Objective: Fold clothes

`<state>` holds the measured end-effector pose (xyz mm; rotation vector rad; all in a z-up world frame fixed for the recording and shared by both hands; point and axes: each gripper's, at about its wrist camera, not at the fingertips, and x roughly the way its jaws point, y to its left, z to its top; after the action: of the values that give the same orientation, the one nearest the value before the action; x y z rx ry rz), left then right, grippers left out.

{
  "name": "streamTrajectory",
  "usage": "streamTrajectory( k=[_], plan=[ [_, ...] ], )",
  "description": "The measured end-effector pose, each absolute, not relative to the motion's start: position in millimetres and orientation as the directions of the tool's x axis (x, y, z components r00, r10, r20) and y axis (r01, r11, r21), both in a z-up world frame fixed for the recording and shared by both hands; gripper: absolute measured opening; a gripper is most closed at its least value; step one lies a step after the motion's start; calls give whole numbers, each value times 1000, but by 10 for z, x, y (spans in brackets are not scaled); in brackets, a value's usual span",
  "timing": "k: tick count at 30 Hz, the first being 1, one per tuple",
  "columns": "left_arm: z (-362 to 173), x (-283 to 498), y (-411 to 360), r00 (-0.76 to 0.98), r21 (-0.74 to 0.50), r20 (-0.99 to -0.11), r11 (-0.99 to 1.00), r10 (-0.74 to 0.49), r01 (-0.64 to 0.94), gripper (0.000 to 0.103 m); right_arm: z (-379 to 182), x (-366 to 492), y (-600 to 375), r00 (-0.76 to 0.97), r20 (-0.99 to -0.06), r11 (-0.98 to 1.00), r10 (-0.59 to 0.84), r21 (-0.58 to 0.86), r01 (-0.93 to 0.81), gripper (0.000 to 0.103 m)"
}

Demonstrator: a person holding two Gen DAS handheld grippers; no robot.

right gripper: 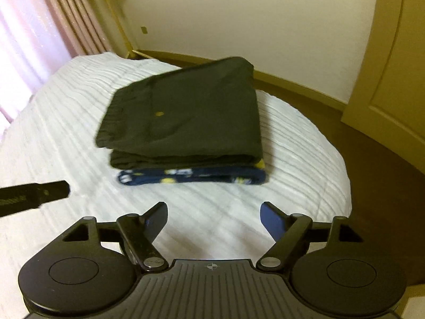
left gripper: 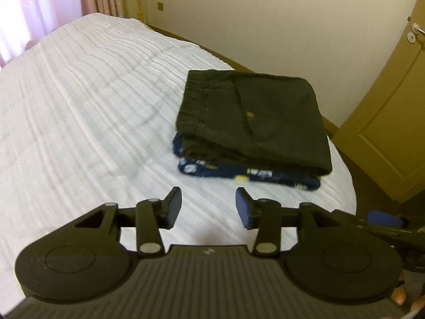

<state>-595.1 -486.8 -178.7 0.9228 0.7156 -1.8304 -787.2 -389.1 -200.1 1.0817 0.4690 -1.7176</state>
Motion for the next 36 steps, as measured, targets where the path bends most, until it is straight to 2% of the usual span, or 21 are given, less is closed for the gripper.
streamTrajectory(
  k=[5,10,17,25,36],
  plan=[
    [-1515,-5835,-4531,-261,-33,-829,-421,-496,906,55,-1721,-7659,-3698,-77,-849,-438,-523,190,878,80],
    [-1272,-5723,-4259,-256,-2,-815,-439,-520,898,57,-1407,-7443,-3488,-105,-837,-428,-537,163,889,80],
    [-925,-5562,-3897,-283,9,-774,-457,-567,889,65,-1024,-7161,-3175,-120,-799,-405,-590,164,899,80],
    [-860,-5565,-3753,-283,21,-768,-463,-575,886,66,-950,-7064,-3021,-116,-794,-395,-597,164,904,80],
    [-1052,-5831,-3903,-282,5,-801,-478,-527,879,66,-1113,-7226,-3149,-105,-827,-413,-553,162,896,80]
  ],
)
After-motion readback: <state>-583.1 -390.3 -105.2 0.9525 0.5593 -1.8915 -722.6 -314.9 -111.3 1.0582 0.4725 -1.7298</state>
